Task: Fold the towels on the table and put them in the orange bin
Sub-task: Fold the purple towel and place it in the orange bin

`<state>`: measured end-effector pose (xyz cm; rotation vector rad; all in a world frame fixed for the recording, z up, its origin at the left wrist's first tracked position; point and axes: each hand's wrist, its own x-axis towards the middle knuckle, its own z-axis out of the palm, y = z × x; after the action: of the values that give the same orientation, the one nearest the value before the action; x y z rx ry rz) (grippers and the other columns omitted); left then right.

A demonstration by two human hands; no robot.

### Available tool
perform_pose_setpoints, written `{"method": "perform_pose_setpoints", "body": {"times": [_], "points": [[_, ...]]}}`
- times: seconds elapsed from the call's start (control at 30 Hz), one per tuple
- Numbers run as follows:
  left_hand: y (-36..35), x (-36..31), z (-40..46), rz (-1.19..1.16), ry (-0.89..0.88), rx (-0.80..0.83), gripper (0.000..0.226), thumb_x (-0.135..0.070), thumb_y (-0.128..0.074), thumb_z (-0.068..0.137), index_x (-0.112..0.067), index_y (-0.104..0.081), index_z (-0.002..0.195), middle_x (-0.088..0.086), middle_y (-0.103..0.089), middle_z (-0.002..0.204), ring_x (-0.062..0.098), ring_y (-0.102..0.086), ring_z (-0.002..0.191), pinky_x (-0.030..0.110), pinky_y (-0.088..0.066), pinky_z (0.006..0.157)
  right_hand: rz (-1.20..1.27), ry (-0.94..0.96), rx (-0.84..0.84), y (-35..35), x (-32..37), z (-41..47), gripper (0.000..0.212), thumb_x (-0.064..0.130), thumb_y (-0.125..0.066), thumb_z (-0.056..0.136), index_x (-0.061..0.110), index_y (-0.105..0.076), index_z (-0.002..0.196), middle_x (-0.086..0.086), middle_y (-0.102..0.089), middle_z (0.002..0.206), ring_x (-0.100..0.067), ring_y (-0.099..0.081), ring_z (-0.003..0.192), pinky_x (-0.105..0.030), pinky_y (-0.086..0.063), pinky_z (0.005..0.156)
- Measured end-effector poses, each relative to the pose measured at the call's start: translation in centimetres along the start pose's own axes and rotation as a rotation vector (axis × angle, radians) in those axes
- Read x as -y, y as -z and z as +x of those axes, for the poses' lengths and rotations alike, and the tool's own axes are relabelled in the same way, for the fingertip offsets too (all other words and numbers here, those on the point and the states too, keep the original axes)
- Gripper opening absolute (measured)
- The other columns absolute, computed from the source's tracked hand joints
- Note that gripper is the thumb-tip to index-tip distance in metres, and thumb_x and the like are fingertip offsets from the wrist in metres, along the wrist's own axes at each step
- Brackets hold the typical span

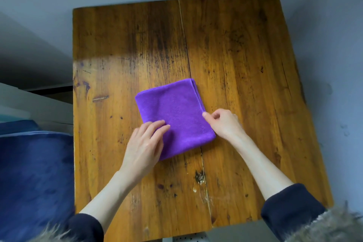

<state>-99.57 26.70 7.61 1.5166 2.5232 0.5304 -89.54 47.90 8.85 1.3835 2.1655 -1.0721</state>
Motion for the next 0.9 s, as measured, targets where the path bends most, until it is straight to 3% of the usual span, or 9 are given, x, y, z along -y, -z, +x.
{"method": "perform_pose_setpoints", "body": {"times": [0.07,0.13,0.2,0.27,0.47,0.57,0.7,0.8,0.9], "points": [[-0.2,0.8,0.5,0.048,0.038,0.003,0.041,-0.018,-0.038,0.092,-0.010,-0.054,0.129,0.010,-0.048,0.140,0.031,-0.044,0.129,0.042,-0.041,0.100,0.073,0.118,-0.221,-1.2,0.4,-0.1,0.046,0.045,-0.044,0.094,0.016,-0.048,0.129,-0.007,-0.050,0.131,-0.019,-0.052,0.111,-0.028,-0.044,0.087],[-0.6,1.3,1.5,0.086,0.098,0.067,0.050,-0.030,-0.034,0.095,-0.010,-0.040,0.140,0.012,-0.030,0.151,0.030,-0.023,0.141,0.047,-0.025,0.113,-0.096,0.379,-0.379,-2.5,1.0,-0.2,0.053,0.037,-0.043,0.096,0.016,-0.032,0.143,-0.009,-0.031,0.149,-0.025,-0.033,0.134,-0.035,-0.033,0.104],[-1.1,1.9,2.3,0.124,0.156,0.146,0.062,-0.044,-0.028,0.094,-0.011,-0.026,0.146,0.013,-0.017,0.155,0.030,-0.008,0.144,0.047,-0.013,0.116,-0.352,0.628,-0.414,-3.7,1.5,0.3,0.058,0.034,-0.042,0.096,0.013,-0.023,0.147,-0.010,-0.017,0.156,-0.027,-0.014,0.144,-0.045,-0.016,0.114],[-1.8,2.4,2.6,0.183,0.174,0.199,0.069,-0.052,-0.023,0.092,-0.012,-0.021,0.147,0.012,-0.011,0.156,0.028,-0.003,0.143,0.047,-0.008,0.115,-0.550,0.720,-0.354,-4.4,1.5,1.2,0.061,0.037,-0.037,0.097,0.011,-0.017,0.149,-0.008,-0.009,0.158,-0.025,-0.004,0.146,-0.050,-0.006,0.117],[-2.3,2.3,2.5,0.164,0.196,0.194,0.065,-0.050,-0.024,0.093,-0.015,-0.022,0.147,0.010,-0.013,0.156,0.027,-0.005,0.144,0.050,-0.012,0.114,-0.513,0.642,-0.257,-5.0,0.7,2.6,0.059,0.044,-0.027,0.098,0.021,-0.009,0.150,0.000,-0.001,0.158,-0.021,0.001,0.146,-0.043,0.002,0.117],[-2.2,1.7,1.8,-0.039,0.300,0.122,0.053,-0.038,-0.030,0.097,-0.019,-0.025,0.147,0.005,-0.008,0.157,0.024,0.001,0.144,0.049,-0.011,0.115,-0.246,0.663,-0.294,-4.8,0.4,1.5,0.049,0.027,-0.040,0.099,0.015,-0.031,0.145,-0.006,-0.020,0.156,-0.021,-0.022,0.142,-0.034,-0.021,0.114],[-1.7,1.0,0.5,-0.195,0.455,-0.084,0.047,-0.018,-0.054,0.093,-0.015,-0.043,0.139,0.016,-0.031,0.149,0.035,-0.030,0.136,0.046,-0.031,0.105,0.104,0.499,-0.392,-4.1,0.2,0.4,0.037,0.014,-0.048,0.095,0.006,-0.049,0.131,-0.011,-0.046,0.135,-0.020,-0.051,0.117,-0.023,-0.041,0.094],[-1.5,0.5,0.8,-0.269,0.749,-0.148,0.053,-0.027,-0.065,0.085,-0.015,-0.047,0.133,0.010,-0.050,0.127,0.031,-0.043,0.115,0.043,-0.034,0.093,0.247,0.210,-0.330,-3.5,1.4,0.8,0.039,0.023,-0.053,0.094,0.010,-0.048,0.130,-0.008,-0.054,0.122,-0.017,-0.054,0.103,-0.019,-0.041,0.080],[-1.4,0.5,1.7,-0.348,1.052,-0.079,0.044,-0.040,-0.067,0.081,-0.017,-0.056,0.116,0.004,-0.058,0.112,0.029,-0.045,0.111,0.042,-0.032,0.090,0.148,0.086,-0.213,-2.6,2.0,1.8,0.041,0.029,-0.058,0.091,0.009,-0.050,0.127,-0.007,-0.060,0.118,-0.013,-0.051,0.090,-0.004,-0.036,0.057]]}}
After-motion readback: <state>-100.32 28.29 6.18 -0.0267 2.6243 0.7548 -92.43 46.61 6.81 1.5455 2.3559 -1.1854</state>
